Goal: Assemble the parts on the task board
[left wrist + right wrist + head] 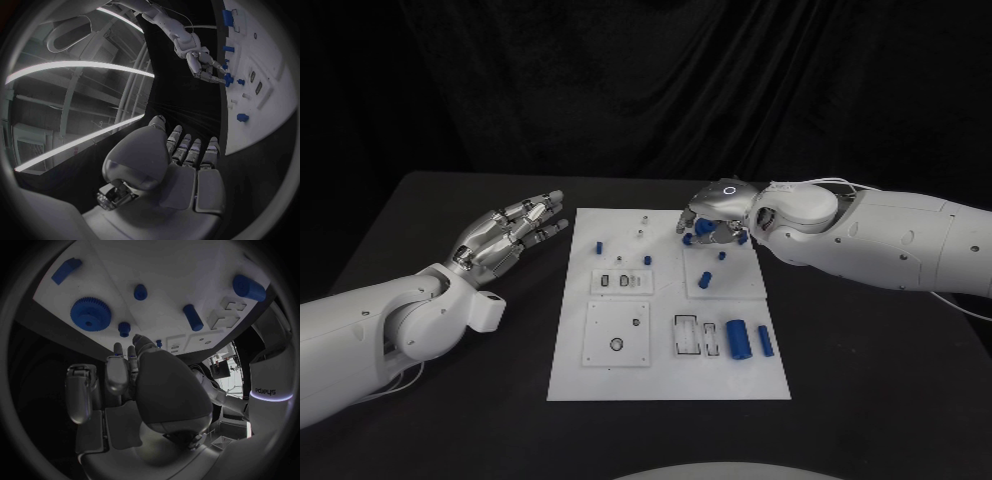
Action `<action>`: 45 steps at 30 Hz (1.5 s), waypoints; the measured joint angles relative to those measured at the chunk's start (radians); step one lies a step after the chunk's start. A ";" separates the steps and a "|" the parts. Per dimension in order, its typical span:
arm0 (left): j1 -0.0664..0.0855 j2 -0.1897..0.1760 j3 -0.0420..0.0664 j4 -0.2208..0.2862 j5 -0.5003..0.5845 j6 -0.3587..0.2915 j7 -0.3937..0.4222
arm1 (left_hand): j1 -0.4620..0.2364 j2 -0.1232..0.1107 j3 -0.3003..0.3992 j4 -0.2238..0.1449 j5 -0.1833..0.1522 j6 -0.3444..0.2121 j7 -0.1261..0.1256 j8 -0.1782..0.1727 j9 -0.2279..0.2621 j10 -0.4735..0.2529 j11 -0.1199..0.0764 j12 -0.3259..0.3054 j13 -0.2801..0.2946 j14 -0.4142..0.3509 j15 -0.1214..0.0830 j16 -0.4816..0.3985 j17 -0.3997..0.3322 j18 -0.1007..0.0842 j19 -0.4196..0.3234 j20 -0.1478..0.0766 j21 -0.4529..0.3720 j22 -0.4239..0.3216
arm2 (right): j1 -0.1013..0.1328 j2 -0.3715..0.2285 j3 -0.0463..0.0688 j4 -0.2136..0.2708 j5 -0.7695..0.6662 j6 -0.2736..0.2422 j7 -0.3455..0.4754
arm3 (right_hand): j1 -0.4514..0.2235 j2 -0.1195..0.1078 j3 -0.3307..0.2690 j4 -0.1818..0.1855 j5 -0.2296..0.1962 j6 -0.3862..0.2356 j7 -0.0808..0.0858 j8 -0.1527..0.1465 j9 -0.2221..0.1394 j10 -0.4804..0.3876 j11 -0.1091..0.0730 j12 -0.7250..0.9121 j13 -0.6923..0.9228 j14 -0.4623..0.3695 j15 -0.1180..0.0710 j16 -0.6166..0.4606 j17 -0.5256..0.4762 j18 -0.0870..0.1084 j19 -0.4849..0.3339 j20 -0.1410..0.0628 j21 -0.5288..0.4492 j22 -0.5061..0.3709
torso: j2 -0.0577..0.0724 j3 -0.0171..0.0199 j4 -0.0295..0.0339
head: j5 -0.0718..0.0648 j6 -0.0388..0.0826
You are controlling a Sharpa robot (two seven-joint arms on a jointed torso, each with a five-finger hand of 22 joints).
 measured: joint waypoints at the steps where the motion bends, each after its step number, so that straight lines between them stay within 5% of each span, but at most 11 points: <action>1: 0.000 0.000 0.000 0.000 0.000 0.001 0.000 | 0.000 0.000 0.000 0.000 0.000 0.000 0.000 0.000 0.000 0.000 0.000 0.000 0.000 0.000 0.000 0.000 0.000 0.000 0.000 0.000 0.000 0.000 | -0.001 0.002 0.000 -0.004 0.000 0.001 -0.001 | 0.000 0.000 0.003 -0.003 0.005 0.000 0.000 0.000 0.000 0.000 0.000 -0.005 0.000 0.000 0.000 -0.003 0.000 0.000 0.000 0.000 -0.001 0.000 | 0.000 -0.0003 0.0000 | 0.000 0.000; 19: 0.000 0.006 0.000 -0.009 0.000 0.013 0.000 | 0.008 0.000 0.014 -0.008 0.008 0.000 0.000 0.000 0.000 -0.004 0.004 0.000 0.000 -0.004 0.004 0.000 0.000 0.000 0.000 0.000 0.000 0.000 | -0.028 0.030 0.000 -0.067 -0.001 -0.001 0.001 | 0.000 0.000 0.045 -0.012 0.023 0.028 0.007 -0.006 0.006 0.025 0.007 -0.027 0.003 0.000 0.000 -0.011 0.001 0.000 0.000 0.000 -0.004 0.000 | -0.002 -0.0002 -0.0008 | -0.001 -0.009; 32: -0.003 0.015 0.000 -0.022 0.000 0.023 0.000 | 0.016 0.000 0.022 -0.011 0.012 0.000 0.000 0.000 0.000 -0.004 0.004 0.000 0.000 -0.004 0.004 0.000 0.000 0.000 0.000 0.000 0.000 0.000 | -0.048 0.033 0.002 -0.085 -0.001 -0.030 0.012 | -0.005 -0.005 0.109 -0.029 -0.045 0.089 0.021 -0.005 0.037 0.125 -0.020 -0.050 0.007 0.005 -0.006 -0.006 0.033 0.000 0.000 0.000 -0.026 0.000 | -0.003 -0.0008 -0.0006 | -0.003 -0.021; 40: -0.007 0.018 0.000 -0.029 -0.001 0.029 0.000 | 0.029 0.003 0.038 -0.017 0.012 0.000 0.000 0.000 0.000 -0.004 0.004 0.000 0.000 -0.004 0.004 0.000 0.000 0.000 0.000 0.000 0.000 0.000 | -0.053 0.038 0.002 -0.092 -0.001 -0.061 0.022 | 0.008 -0.003 0.146 -0.058 -0.107 0.154 0.047 0.030 0.072 0.221 -0.048 -0.054 0.006 0.016 -0.030 -0.006 0.044 0.000 0.000 -0.022 -0.026 0.000 | -0.003 -0.0014 -0.0006 | 0.000 -0.024; 45: -0.008 0.018 0.000 -0.032 -0.001 0.031 0.000 | 0.029 0.003 0.041 -0.019 0.012 0.000 0.000 0.000 0.000 -0.004 0.004 0.000 0.000 -0.004 0.004 0.000 0.000 0.000 0.000 0.000 0.000 0.000 | -0.055 0.034 0.002 -0.090 -0.001 -0.085 0.027 | 0.025 0.000 0.152 -0.079 -0.130 0.195 0.048 0.053 0.081 0.268 -0.040 -0.061 0.006 0.020 -0.034 -0.006 0.046 0.000 0.002 -0.031 -0.030 0.000 | -0.003 -0.0019 -0.0006 | 0.003 -0.025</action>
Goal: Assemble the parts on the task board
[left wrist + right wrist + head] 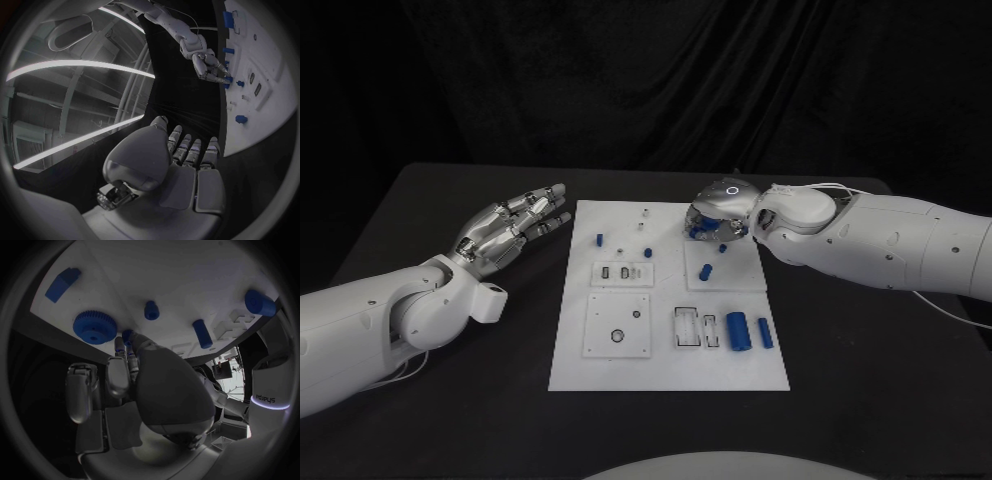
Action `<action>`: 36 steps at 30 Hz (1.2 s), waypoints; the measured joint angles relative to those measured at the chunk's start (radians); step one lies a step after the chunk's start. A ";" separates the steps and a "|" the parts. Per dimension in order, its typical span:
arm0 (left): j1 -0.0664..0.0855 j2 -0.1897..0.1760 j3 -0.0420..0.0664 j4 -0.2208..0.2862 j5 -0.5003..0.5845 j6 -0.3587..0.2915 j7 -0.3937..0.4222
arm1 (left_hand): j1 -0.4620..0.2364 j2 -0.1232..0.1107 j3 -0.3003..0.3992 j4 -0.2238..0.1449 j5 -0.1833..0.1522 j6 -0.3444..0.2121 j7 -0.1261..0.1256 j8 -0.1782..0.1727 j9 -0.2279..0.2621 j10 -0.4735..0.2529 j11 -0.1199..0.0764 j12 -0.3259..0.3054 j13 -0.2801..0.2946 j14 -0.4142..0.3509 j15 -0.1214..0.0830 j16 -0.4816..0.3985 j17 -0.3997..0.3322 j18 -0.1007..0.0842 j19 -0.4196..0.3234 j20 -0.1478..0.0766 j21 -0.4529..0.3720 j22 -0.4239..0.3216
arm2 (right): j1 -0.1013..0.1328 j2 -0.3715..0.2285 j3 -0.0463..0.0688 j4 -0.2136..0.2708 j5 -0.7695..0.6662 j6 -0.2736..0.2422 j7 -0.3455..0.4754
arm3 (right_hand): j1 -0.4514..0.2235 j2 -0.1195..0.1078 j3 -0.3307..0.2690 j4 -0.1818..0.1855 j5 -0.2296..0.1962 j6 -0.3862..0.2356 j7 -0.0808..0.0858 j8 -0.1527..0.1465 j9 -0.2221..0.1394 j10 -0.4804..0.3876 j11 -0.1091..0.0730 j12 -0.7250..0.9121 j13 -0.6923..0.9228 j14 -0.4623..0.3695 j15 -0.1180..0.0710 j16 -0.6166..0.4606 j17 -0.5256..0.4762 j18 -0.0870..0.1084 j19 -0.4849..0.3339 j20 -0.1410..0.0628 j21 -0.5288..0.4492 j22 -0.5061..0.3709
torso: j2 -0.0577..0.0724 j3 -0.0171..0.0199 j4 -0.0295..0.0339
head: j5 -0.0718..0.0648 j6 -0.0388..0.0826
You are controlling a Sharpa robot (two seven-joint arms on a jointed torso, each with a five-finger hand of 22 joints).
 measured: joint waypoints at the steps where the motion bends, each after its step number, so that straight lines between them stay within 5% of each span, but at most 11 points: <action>1: 0.000 0.000 0.000 0.000 0.000 0.000 0.000 | 0.000 0.000 0.000 0.000 0.000 0.000 0.000 0.000 0.000 0.000 0.000 0.000 0.000 0.000 0.000 0.000 0.000 0.000 0.000 0.000 0.000 0.000 | 0.000 -0.002 0.000 0.002 0.000 -0.005 0.001 | 0.000 0.000 -0.001 -0.004 -0.005 0.002 -0.002 0.003 0.000 0.002 0.002 0.000 0.000 0.000 0.000 0.000 0.001 0.000 0.000 0.000 0.000 0.000 | 0.000 0.0000 0.0000 | 0.000 0.000; 5: -0.001 -0.001 0.000 0.000 0.000 0.002 0.000 | 0.000 0.000 0.000 0.000 0.000 0.000 0.000 0.000 0.000 0.000 0.000 0.000 0.000 0.000 0.000 0.000 0.000 0.000 0.000 0.000 0.000 0.000 | 0.006 -0.005 0.000 0.016 0.004 -0.027 0.004 | 0.006 0.001 -0.002 -0.005 -0.015 0.009 -0.001 0.006 0.000 0.006 0.006 -0.008 0.004 0.000 0.000 0.000 0.006 0.000 0.000 0.000 0.000 0.000 | 0.000 0.0000 0.0002 | 0.002 0.000; 15: -0.002 -0.002 0.000 0.000 0.000 0.003 0.000 | 0.000 0.000 0.004 -0.004 0.000 0.000 0.000 0.000 0.000 0.000 0.000 0.000 0.000 0.000 0.000 0.000 0.000 0.000 -0.003 0.003 0.000 0.000 | 0.070 0.048 0.008 0.021 0.042 -0.057 0.007 | 0.004 0.003 -0.004 -0.007 -0.026 0.011 0.001 0.006 0.000 0.024 -0.004 -0.025 -0.003 0.000 0.000 0.000 0.008 0.000 0.000 0.000 0.000 0.000 | 0.000 -0.0005 0.0007 | 0.011 -0.008; 22: -0.002 0.002 0.000 -0.001 0.000 0.003 0.000 | 0.000 0.000 0.007 -0.001 0.000 0.000 0.000 0.000 0.001 0.000 0.000 0.000 0.000 0.000 0.000 -0.004 0.000 0.000 -0.003 0.003 0.000 -0.001 | 0.080 0.123 0.011 -0.052 0.060 -0.055 0.005 | -0.004 0.011 -0.004 -0.007 -0.034 -0.008 0.019 -0.007 0.023 0.028 -0.007 -0.060 -0.008 0.000 0.000 0.000 0.007 0.000 0.000 0.000 -0.004 0.000 | 0.002 -0.0006 0.0014 | 0.016 -0.021; 25: -0.002 0.002 0.000 0.000 0.000 0.002 0.000 | 0.000 0.000 0.007 -0.001 0.000 0.000 0.000 0.000 0.001 0.000 0.000 0.000 0.000 0.000 0.000 -0.004 -0.001 0.000 -0.003 0.003 0.000 -0.001 | 0.080 0.152 0.011 -0.087 0.065 -0.047 0.002 | -0.004 0.011 -0.007 -0.003 -0.039 -0.024 0.019 -0.019 0.050 0.019 0.004 -0.074 -0.009 0.000 0.000 0.000 0.004 0.000 0.000 0.000 -0.004 0.000 | 0.002 -0.0006 0.0018 | 0.016 -0.024; 36: -0.002 0.008 0.000 -0.001 0.000 0.002 0.000 | 0.000 0.000 0.007 -0.001 0.000 0.000 0.000 0.000 0.001 0.000 0.000 0.000 0.000 0.000 0.000 -0.004 -0.001 0.000 -0.003 0.003 0.000 -0.001 | 0.076 0.228 0.013 -0.170 0.073 -0.009 -0.010 | -0.018 0.007 -0.007 0.002 -0.054 -0.036 0.021 -0.032 0.056 0.014 0.009 -0.094 -0.008 -0.004 0.004 -0.005 0.000 0.000 0.000 0.000 -0.008 0.001 | 0.011 -0.0018 0.0073 | 0.012 -0.025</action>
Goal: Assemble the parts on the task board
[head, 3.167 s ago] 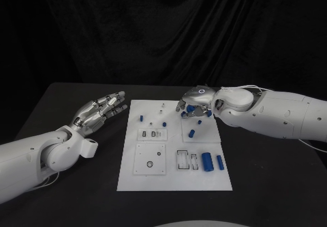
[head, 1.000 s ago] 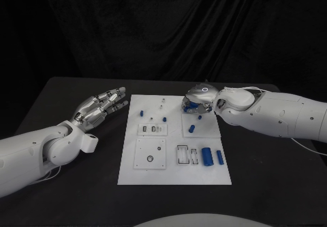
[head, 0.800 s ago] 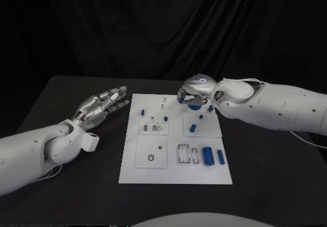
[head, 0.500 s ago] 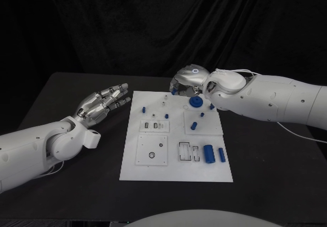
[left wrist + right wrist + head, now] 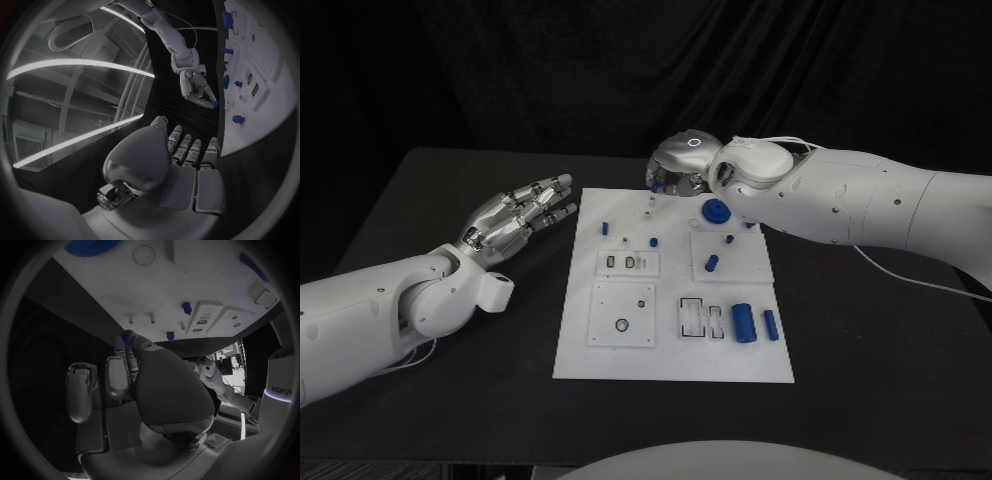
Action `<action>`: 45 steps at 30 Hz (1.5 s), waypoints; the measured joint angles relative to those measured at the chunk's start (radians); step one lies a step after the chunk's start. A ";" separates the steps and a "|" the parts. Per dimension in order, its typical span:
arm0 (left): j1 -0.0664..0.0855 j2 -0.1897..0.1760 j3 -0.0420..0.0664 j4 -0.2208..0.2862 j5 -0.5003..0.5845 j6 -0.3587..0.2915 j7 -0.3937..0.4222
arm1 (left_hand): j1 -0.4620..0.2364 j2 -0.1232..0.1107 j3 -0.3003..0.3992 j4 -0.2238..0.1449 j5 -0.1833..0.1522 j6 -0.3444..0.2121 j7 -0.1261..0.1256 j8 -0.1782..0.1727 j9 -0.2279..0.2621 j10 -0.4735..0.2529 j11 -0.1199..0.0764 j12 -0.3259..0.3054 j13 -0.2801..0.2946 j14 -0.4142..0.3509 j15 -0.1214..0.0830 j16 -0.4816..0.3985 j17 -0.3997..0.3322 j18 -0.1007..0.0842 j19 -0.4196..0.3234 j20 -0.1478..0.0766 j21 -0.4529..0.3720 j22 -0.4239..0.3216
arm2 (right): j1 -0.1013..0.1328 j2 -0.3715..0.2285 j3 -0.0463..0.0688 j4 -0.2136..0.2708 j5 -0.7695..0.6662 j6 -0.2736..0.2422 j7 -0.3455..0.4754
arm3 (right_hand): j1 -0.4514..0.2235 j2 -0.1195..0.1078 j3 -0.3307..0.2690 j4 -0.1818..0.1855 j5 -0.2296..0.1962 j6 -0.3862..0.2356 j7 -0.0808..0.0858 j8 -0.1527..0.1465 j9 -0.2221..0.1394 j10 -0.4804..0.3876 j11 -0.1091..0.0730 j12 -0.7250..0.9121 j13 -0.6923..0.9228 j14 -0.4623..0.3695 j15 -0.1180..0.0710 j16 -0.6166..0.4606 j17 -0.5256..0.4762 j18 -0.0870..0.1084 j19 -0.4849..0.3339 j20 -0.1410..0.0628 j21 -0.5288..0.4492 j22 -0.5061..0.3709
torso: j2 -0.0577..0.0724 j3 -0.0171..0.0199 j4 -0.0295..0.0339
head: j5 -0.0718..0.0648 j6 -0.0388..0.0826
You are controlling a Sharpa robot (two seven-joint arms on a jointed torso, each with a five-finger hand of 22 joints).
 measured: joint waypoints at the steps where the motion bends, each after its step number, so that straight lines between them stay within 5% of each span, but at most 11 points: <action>1: 0.000 0.001 0.000 0.000 0.000 0.000 0.000 | 0.000 0.000 0.000 0.000 0.000 0.000 0.000 0.000 0.000 0.000 0.000 0.000 0.000 0.000 0.000 0.000 0.000 0.000 0.000 0.000 0.000 0.000 | -0.001 0.003 0.000 -0.003 0.000 0.003 -0.001 | 0.000 0.000 0.001 0.001 -0.003 0.000 0.000 0.000 0.000 -0.001 -0.001 0.000 0.000 0.000 0.000 -0.004 -0.001 0.000 0.000 0.000 0.000 0.000 | 0.002 -0.0002 0.0010 | -0.001 0.002; 13: 0.000 0.001 0.000 0.000 0.000 0.000 0.000 | 0.004 -0.004 0.006 0.000 0.000 0.000 0.000 0.000 0.000 0.000 0.000 0.000 0.000 -0.004 -0.004 0.000 -0.001 0.000 -0.004 -0.004 0.000 -0.001 | -0.010 0.022 0.001 -0.031 0.002 0.036 -0.007 | -0.005 -0.005 0.001 0.001 -0.007 -0.014 0.000 -0.010 0.000 -0.014 0.000 -0.004 0.000 0.000 0.000 -0.004 -0.001 0.000 -0.004 0.004 0.000 0.000 | 0.014 -0.0018 0.0090 | -0.014 0.011; 32: 0.000 0.005 0.000 -0.006 0.000 0.001 0.000 | 0.004 -0.004 0.006 0.000 0.000 0.000 0.000 0.000 0.000 0.000 0.000 0.000 0.000 -0.004 -0.004 0.000 -0.001 0.000 -0.004 -0.004 0.000 -0.002 | -0.019 0.025 0.003 -0.038 0.004 0.063 -0.014 | -0.009 -0.009 0.003 0.003 -0.013 -0.039 0.001 -0.028 0.000 -0.042 0.005 -0.004 0.000 -0.007 0.007 -0.008 -0.005 0.000 0.000 0.007 -0.004 0.000 | 0.013 -0.0031 0.0074 | -0.014 0.005; 36: -0.001 0.007 0.000 -0.008 0.000 0.002 0.000 | 0.004 -0.004 0.006 0.000 0.000 0.000 0.000 0.000 0.000 0.000 0.000 0.000 -0.001 -0.004 -0.004 0.000 -0.001 0.000 -0.004 -0.004 0.000 -0.002 | -0.023 0.027 0.002 -0.042 0.004 0.075 -0.019 | -0.028 -0.028 0.005 0.013 -0.019 -0.135 -0.026 -0.083 -0.024 -0.139 0.022 -0.004 -0.003 -0.023 0.023 -0.028 -0.023 0.000 -0.006 0.022 -0.022 0.000 | 0.013 -0.0031 0.0075 | -0.015 0.005; 38: -0.001 0.008 0.000 -0.009 0.000 0.002 0.000 | 0.004 -0.004 0.008 0.003 0.000 0.000 0.000 0.000 0.000 -0.003 -0.003 0.000 -0.001 -0.004 -0.004 0.000 -0.001 0.000 -0.004 -0.004 0.000 -0.002 | -0.024 0.027 0.002 -0.044 0.004 0.081 -0.021 | -0.033 -0.033 0.002 0.015 -0.023 -0.207 -0.045 -0.090 -0.045 -0.205 0.027 -0.004 -0.003 -0.031 0.030 -0.039 -0.037 0.000 -0.015 0.033 -0.032 0.000 | 0.013 -0.0031 0.0077 | -0.015 0.005; 41: -0.002 0.009 0.000 -0.010 0.000 0.003 0.000 | 0.004 -0.004 0.008 0.003 0.000 0.000 0.000 0.000 0.000 -0.003 -0.003 0.000 -0.001 -0.004 -0.004 0.000 -0.001 0.000 -0.004 -0.004 0.000 -0.002 | -0.025 0.029 0.002 -0.046 0.004 0.091 -0.026 | -0.046 -0.025 -0.031 -0.005 -0.038 -0.403 -0.081 -0.098 -0.108 -0.342 0.032 -0.004 -0.002 -0.052 0.039 -0.055 -0.060 0.010 -0.038 0.040 -0.055 0.000 | 0.013 -0.0031 0.0081 | -0.016 0.005; 43: -0.002 0.009 0.000 -0.011 0.000 0.004 0.000 | 0.004 -0.004 0.010 0.001 0.000 0.000 0.000 0.000 0.000 -0.004 -0.004 0.000 -0.001 -0.004 -0.004 0.000 -0.001 0.000 -0.004 -0.004 0.000 -0.002 | -0.025 0.030 0.002 -0.047 0.004 0.094 -0.028 | -0.050 -0.021 -0.049 -0.019 -0.038 -0.499 -0.093 -0.101 -0.140 -0.387 0.033 -0.004 0.002 -0.066 0.039 -0.066 -0.073 0.016 -0.050 0.042 -0.066 0.000 | 0.013 -0.0031 0.0082 | -0.016 0.005; 45: -0.003 0.009 0.000 -0.012 0.000 0.004 0.000 | 0.004 -0.004 0.011 0.000 0.000 0.000 0.000 0.000 0.000 -0.004 -0.004 0.000 -0.001 -0.004 -0.004 0.000 -0.001 0.000 -0.004 -0.004 0.000 -0.002 | -0.026 0.029 0.002 -0.047 0.004 0.094 -0.030 | -0.051 -0.020 -0.054 -0.024 -0.038 -0.532 -0.096 -0.104 -0.152 -0.402 0.034 -0.004 0.004 -0.071 0.040 -0.070 -0.079 0.016 -0.052 0.042 -0.070 0.000 | 0.013 -0.0031 0.0081 | -0.015 0.006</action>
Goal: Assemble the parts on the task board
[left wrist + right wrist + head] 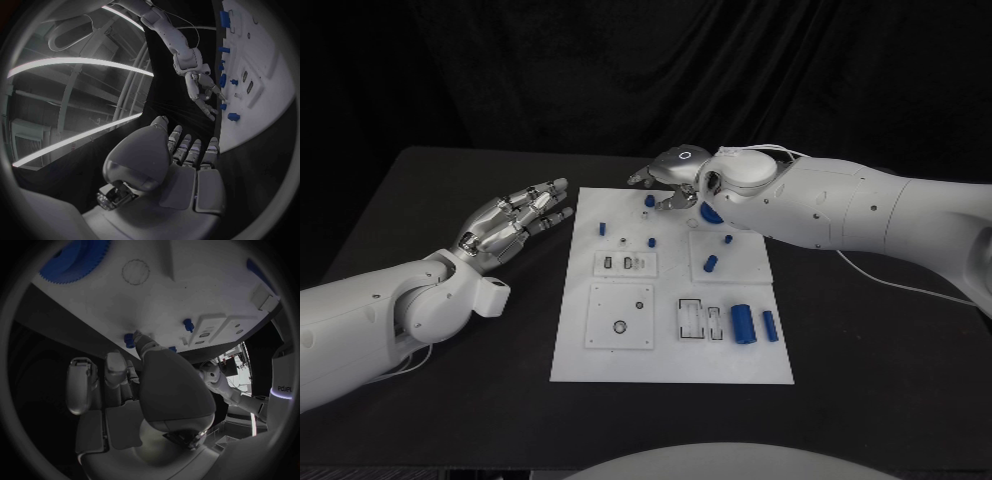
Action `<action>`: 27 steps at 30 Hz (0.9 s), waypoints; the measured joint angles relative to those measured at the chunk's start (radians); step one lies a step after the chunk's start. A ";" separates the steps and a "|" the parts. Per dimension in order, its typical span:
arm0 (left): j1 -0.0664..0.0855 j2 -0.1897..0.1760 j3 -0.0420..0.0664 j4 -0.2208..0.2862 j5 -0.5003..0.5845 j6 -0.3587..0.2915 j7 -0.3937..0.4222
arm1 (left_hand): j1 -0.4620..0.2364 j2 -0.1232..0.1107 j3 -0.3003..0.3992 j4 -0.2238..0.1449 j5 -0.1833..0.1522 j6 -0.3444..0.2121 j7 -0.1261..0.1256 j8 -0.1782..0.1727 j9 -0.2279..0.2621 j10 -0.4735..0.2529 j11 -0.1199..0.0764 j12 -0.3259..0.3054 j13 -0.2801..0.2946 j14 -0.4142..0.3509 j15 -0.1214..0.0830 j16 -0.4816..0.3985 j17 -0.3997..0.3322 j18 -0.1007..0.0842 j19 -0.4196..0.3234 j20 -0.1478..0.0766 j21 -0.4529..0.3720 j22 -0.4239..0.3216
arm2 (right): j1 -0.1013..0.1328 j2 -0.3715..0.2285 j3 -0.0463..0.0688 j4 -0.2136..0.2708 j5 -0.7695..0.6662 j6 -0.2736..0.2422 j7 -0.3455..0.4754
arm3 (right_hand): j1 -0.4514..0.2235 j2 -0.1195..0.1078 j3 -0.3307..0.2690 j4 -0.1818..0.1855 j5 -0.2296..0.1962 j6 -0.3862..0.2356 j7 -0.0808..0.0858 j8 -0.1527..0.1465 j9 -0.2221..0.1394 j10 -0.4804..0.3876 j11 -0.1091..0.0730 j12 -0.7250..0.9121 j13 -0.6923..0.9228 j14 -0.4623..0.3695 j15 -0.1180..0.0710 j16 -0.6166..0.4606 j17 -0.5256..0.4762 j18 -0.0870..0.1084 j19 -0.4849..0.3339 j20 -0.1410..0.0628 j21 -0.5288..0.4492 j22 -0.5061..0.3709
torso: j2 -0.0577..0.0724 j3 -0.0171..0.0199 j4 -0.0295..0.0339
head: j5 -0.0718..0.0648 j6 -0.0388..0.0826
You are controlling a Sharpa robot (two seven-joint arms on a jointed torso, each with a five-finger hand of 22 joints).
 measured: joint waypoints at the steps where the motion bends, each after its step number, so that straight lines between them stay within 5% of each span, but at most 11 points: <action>1: 0.000 0.000 0.000 0.000 0.000 0.000 0.000 | 0.000 0.000 0.000 0.000 0.000 0.000 0.000 0.000 0.000 0.000 0.000 0.000 0.000 0.000 0.000 0.000 0.000 0.000 0.000 0.000 0.000 0.000 | 0.000 -0.001 0.000 0.000 0.000 -0.002 0.000 | -0.003 0.003 0.000 0.000 0.000 0.000 0.000 0.000 -0.001 0.000 0.000 0.000 0.001 0.000 0.000 0.000 -0.002 0.000 0.000 0.000 0.000 0.000 | 0.000 0.0000 0.0000 | 0.000 0.000; 4: -0.001 -0.001 0.000 0.000 0.000 0.001 0.000 | 0.000 0.000 0.000 0.000 0.000 0.000 0.000 0.000 0.000 0.000 0.000 0.000 0.000 0.000 0.000 0.000 0.000 0.000 0.000 0.000 0.000 0.000 | -0.001 -0.012 0.001 0.006 0.000 -0.021 -0.001 | -0.002 0.003 -0.006 -0.006 0.001 0.001 0.001 0.000 -0.003 0.001 -0.001 0.000 0.008 -0.004 -0.004 -0.005 -0.010 0.000 -0.005 0.001 -0.006 0.000 | 0.000 0.0000 -0.0002 | 0.001 0.002; 9: -0.001 -0.008 0.000 0.001 0.000 0.001 0.000 | 0.000 0.000 0.000 0.000 0.000 0.000 0.000 0.000 0.000 0.000 0.000 0.000 0.000 0.000 0.000 0.000 0.000 0.000 0.000 0.000 0.000 0.000 | 0.004 -0.052 0.006 0.045 0.000 -0.080 -0.001 | 0.008 0.023 -0.010 -0.016 0.027 0.101 0.046 0.022 0.004 0.088 -0.007 0.020 0.047 -0.009 -0.002 -0.010 -0.008 0.000 -0.006 -0.001 -0.008 0.000 | 0.000 0.0000 0.0000 | 0.002 0.009; 14: -0.002 -0.016 0.000 0.004 0.000 0.001 0.000 | 0.000 0.000 0.000 0.000 0.000 0.000 0.000 0.000 0.000 0.000 0.000 0.000 0.000 0.000 0.000 0.000 0.000 0.000 0.000 0.000 0.000 0.000 | 0.046 -0.137 0.010 0.138 0.001 -0.130 -0.007 | 0.008 0.024 -0.005 -0.010 0.030 0.227 0.077 0.040 0.015 0.231 -0.015 0.062 0.113 0.019 -0.015 0.025 0.036 0.000 0.026 -0.011 0.018 0.000 | 0.000 0.0000 0.0010 | 0.002 0.016; 17: -0.002 -0.020 0.000 0.007 0.000 0.001 0.000 | 0.000 0.000 0.000 0.000 0.000 0.000 0.000 0.000 0.000 0.000 0.000 0.000 0.000 0.000 0.000 0.000 0.000 0.000 0.000 0.000 0.000 0.000 | 0.068 -0.196 0.011 0.199 0.004 -0.139 -0.017 | 0.008 0.024 -0.004 -0.010 0.030 0.259 0.090 0.040 0.015 0.306 -0.036 0.137 0.189 0.027 -0.027 0.028 0.043 0.000 0.033 -0.019 0.020 0.000 | 0.000 -0.0001 0.0004 | 0.001 0.018; 20: -0.002 -0.022 0.000 0.008 0.000 0.001 0.000 | 0.000 0.000 0.000 0.000 0.000 0.000 0.000 0.000 0.000 0.000 0.000 0.000 0.000 0.000 0.000 0.000 0.000 0.000 0.000 0.000 0.000 0.000 | 0.080 -0.258 0.011 0.255 0.007 -0.139 -0.030 | -0.016 0.017 -0.039 -0.016 0.030 0.296 0.085 0.040 0.010 0.319 -0.060 0.432 0.441 0.020 -0.041 0.023 0.037 0.000 0.027 -0.041 0.020 0.000 | -0.001 0.0000 -0.0022 | 0.003 0.020; 21: -0.002 -0.022 0.000 0.008 0.000 0.001 0.000 | 0.000 0.000 0.000 0.000 0.000 0.000 0.000 0.000 0.000 0.000 0.000 0.000 0.000 0.000 0.000 0.000 0.000 0.000 0.000 0.000 0.000 0.000 | 0.082 -0.280 0.008 0.273 0.008 -0.138 -0.035 | -0.017 0.017 -0.047 -0.019 0.035 0.304 0.075 0.033 0.004 0.224 -0.066 0.636 0.686 0.022 -0.044 0.023 0.041 0.000 0.029 -0.051 0.018 0.000 | -0.001 0.0000 -0.0031 | 0.004 0.020; 22: -0.002 -0.021 0.000 0.008 0.000 0.001 0.000 | 0.000 0.000 0.000 0.000 0.000 0.000 0.000 0.000 0.000 0.000 0.000 0.000 0.000 0.000 0.000 0.000 0.000 0.000 0.000 0.000 0.000 0.000 | 0.084 -0.296 0.006 0.286 0.009 -0.135 -0.039 | -0.046 0.033 -0.055 0.000 0.035 0.328 0.080 0.033 0.005 0.299 -0.074 0.892 0.944 0.048 -0.051 0.080 0.135 0.000 0.039 -0.052 0.025 0.000 | -0.002 0.0000 -0.0036 | 0.004 0.020; 24: -0.002 -0.020 0.000 0.007 0.000 0.001 0.000 | 0.000 0.000 0.000 0.000 0.000 0.000 0.000 0.000 0.000 0.000 0.000 0.000 0.000 0.000 0.000 0.000 0.000 0.000 0.000 0.000 0.000 0.000 | 0.085 -0.322 0.001 0.303 0.013 -0.127 -0.046 | -0.080 0.039 -0.065 0.022 0.035 0.348 0.083 0.033 0.009 0.421 -0.078 1.186 1.155 0.073 -0.049 0.185 0.285 0.000 0.049 -0.049 0.038 0.000 | -0.002 0.0000 -0.0048 | 0.005 0.020; 27: -0.003 -0.018 0.000 0.005 0.000 0.001 0.000 | 0.000 0.000 0.000 0.000 0.000 0.000 0.000 0.000 0.001 0.000 0.000 0.000 0.000 0.000 0.000 0.000 0.000 0.000 0.000 0.000 0.000 0.000 | 0.085 -0.354 -0.005 0.321 0.025 -0.104 -0.059 | -0.109 0.043 -0.079 0.040 0.035 0.366 0.090 0.033 0.016 0.582 -0.077 1.376 1.229 0.079 -0.043 0.291 0.333 0.000 0.053 -0.042 0.043 0.000 | -0.003 -0.0007 -0.0065 | 0.007 0.017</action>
